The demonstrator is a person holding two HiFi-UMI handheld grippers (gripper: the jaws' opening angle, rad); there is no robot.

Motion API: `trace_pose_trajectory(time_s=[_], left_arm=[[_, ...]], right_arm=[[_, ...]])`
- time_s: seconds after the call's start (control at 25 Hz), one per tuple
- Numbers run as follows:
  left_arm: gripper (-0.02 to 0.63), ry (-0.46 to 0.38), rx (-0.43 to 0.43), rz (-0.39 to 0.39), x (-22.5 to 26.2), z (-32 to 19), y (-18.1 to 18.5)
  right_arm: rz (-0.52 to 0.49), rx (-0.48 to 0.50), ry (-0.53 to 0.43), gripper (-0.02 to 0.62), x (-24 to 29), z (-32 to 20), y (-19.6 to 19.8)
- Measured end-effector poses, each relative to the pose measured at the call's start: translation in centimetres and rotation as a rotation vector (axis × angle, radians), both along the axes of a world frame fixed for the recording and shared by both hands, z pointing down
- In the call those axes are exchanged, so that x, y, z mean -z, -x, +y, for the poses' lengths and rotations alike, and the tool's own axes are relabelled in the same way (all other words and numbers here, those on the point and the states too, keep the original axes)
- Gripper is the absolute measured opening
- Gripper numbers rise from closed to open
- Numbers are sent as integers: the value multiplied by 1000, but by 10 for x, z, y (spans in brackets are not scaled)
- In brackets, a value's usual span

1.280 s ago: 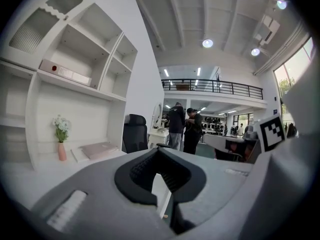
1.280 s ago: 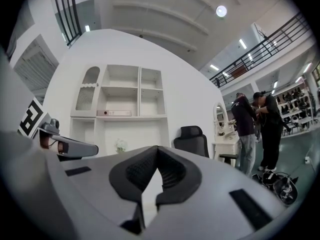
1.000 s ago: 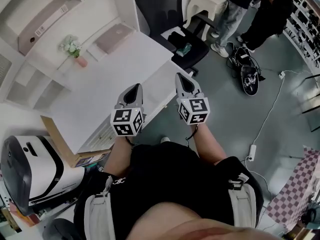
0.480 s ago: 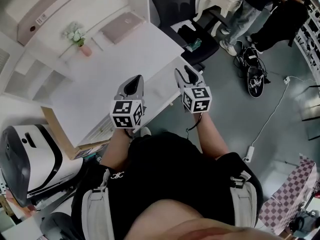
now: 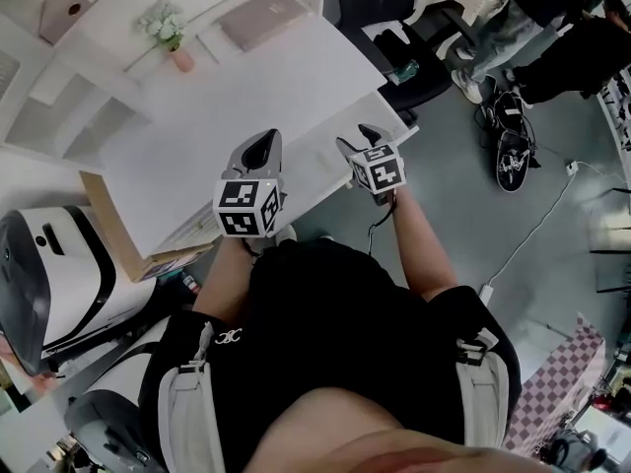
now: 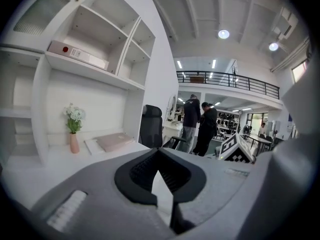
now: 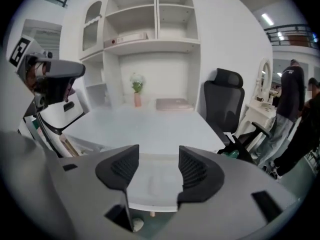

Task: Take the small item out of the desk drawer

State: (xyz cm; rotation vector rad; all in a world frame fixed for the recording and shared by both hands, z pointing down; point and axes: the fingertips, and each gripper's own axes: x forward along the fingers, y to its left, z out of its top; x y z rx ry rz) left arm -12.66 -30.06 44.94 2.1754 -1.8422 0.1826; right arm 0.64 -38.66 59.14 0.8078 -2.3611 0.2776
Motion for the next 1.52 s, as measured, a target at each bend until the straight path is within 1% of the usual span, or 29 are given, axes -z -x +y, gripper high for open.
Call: trace_pose_trajectory(time_s=[0.32, 0.56, 0.8, 0.96, 1.12, 1.28, 1.36, 1.52], left_arm=[[14, 35, 91, 17, -16, 20, 36], [14, 65, 173, 31, -32, 36, 68], [14, 101, 247, 47, -50, 50, 97], [14, 128, 282, 50, -61, 56, 112], [14, 160, 311, 55, -73, 60, 126], [14, 176, 323, 55, -78, 59, 134], [14, 180, 330, 54, -80, 60, 139], [14, 191, 348, 44, -83, 62, 149]], right_arm=[[157, 114, 169, 235, -77, 3, 28], [274, 164, 285, 235, -130, 2, 37], [378, 183, 394, 235, -182, 4, 41], [466, 230, 417, 235, -209, 5, 43], [519, 251, 440, 235, -231, 1, 50], [595, 288, 421, 235, -245, -8, 57], [629, 292, 420, 235, -253, -12, 58], [646, 266, 470, 235, -270, -16, 60]])
